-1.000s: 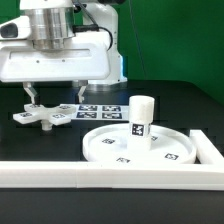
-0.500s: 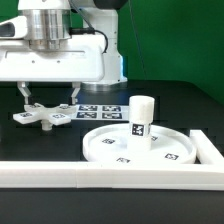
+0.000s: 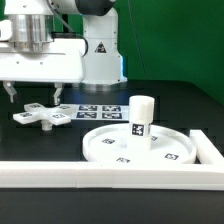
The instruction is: Assemble round table
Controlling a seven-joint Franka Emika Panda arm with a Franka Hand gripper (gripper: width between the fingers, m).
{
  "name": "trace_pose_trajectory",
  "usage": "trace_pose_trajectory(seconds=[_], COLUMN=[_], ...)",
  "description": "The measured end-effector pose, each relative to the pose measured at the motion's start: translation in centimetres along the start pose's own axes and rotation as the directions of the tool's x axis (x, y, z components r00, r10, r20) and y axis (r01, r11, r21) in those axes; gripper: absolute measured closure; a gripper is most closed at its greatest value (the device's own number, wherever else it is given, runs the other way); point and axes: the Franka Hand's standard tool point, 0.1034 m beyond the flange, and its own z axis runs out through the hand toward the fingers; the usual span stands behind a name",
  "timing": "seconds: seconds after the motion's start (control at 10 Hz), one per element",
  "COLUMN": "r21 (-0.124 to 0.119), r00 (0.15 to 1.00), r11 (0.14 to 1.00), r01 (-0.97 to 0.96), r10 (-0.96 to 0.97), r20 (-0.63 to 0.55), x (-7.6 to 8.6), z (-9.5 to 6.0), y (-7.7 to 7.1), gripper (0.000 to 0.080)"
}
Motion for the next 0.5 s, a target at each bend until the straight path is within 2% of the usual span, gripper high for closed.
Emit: trace_pose_trajectory(seconds=[0.3,0.5], r21=[-0.015,-0.011], r00=[1.0,1.0], r11=[1.0,1.0], r01=[0.011,0.016], r10=[-0.011,-0.016], r20=[-0.005,0.003], x=[-1.0,-1.3], z=[0.8,0.9], y=[-0.2,-0.5], gripper=[0.015,0.015])
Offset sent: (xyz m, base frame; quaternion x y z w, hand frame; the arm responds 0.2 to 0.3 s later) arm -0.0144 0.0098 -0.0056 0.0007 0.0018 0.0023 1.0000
